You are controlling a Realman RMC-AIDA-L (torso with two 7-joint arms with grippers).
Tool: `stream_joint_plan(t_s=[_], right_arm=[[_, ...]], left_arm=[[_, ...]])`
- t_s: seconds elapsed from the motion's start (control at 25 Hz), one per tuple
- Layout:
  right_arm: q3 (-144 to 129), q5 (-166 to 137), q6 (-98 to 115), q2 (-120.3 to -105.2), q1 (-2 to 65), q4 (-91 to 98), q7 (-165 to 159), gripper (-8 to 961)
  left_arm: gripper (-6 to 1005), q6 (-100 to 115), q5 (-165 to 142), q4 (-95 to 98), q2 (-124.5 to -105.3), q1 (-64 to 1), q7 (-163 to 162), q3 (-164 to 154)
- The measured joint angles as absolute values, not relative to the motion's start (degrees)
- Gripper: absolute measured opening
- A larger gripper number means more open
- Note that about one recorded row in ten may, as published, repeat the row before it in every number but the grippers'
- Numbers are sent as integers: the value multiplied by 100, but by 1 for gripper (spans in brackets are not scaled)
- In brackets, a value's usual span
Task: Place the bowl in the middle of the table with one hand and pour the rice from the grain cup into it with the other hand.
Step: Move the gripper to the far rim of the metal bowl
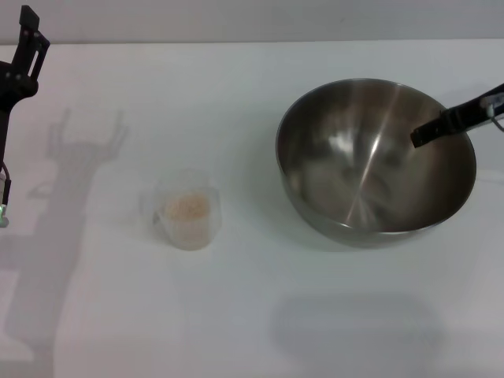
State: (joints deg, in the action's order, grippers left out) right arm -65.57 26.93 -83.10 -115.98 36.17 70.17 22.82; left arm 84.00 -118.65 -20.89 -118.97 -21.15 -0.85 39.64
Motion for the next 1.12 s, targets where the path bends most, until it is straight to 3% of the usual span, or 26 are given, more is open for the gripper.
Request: stream_joint_plan(t_s=[0.2, 0.6, 0.72, 0.92, 1.12], right_arm=[[-6495, 2720, -8172, -11668, 3530, 6909, 2526, 815], [-6173, 2738, -8105, -11763, 3476, 6879, 2886, 660], [-6172, 2747, -8095, -11783, 3477, 6875, 2927, 457], [-6167, 2758, -8086, -11819, 3485, 6872, 2974, 221], [-6032, 2902, -8030, -11830, 3451, 6935, 3025, 44]], left_arm=[[869, 8393, -11865, -2083, -11906, -2116, -88, 3963], [868, 8427, -11865, -2100, -11909, -2072, -88, 3934], [868, 8431, -11865, -2102, -11909, -2067, -88, 3927], [867, 8441, -11865, -2115, -11909, -2054, -88, 3924], [867, 8446, -11875, -2119, -11909, -2049, -88, 3925]])
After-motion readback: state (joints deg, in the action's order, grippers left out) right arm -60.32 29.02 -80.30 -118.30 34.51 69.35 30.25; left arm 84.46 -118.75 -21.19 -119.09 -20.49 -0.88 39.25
